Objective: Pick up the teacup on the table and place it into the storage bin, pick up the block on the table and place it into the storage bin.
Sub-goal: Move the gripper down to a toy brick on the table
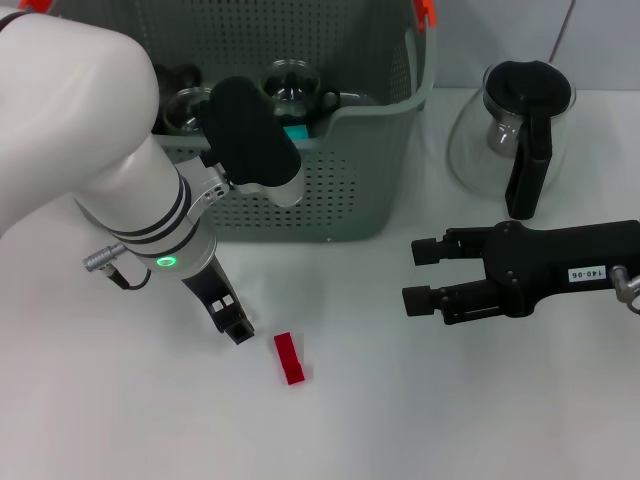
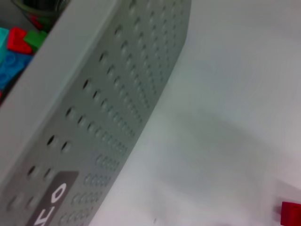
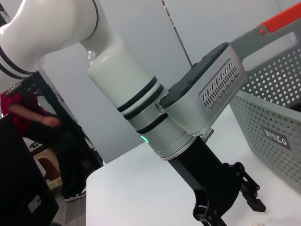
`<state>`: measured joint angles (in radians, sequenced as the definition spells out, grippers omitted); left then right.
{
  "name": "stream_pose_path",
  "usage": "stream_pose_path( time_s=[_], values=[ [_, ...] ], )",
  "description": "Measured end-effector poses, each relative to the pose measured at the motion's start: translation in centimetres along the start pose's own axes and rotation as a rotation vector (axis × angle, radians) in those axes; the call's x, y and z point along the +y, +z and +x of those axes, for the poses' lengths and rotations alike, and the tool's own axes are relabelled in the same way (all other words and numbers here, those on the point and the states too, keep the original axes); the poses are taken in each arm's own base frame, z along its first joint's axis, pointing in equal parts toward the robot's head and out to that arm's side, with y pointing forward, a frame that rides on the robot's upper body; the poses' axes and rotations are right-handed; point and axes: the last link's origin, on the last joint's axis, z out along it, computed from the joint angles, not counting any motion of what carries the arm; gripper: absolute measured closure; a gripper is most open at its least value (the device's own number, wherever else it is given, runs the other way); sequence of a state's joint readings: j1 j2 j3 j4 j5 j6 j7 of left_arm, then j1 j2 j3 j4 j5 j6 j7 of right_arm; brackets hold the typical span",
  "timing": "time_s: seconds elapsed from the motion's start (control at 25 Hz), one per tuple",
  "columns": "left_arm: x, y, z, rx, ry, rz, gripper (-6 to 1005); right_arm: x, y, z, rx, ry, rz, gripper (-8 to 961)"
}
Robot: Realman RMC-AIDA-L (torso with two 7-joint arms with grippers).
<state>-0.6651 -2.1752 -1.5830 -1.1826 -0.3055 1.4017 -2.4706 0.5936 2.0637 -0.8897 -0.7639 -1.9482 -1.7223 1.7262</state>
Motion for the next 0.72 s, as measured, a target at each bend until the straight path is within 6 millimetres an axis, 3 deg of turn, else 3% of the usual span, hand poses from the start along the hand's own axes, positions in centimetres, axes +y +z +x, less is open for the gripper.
stream_pose_path(
  time_s=[0.72],
  values=[
    [-0.20,0.00,0.02,-0.001,0.005,0.008,285,0.00,0.11,-0.11,0.000,-0.003,0.001,57]
  ],
)
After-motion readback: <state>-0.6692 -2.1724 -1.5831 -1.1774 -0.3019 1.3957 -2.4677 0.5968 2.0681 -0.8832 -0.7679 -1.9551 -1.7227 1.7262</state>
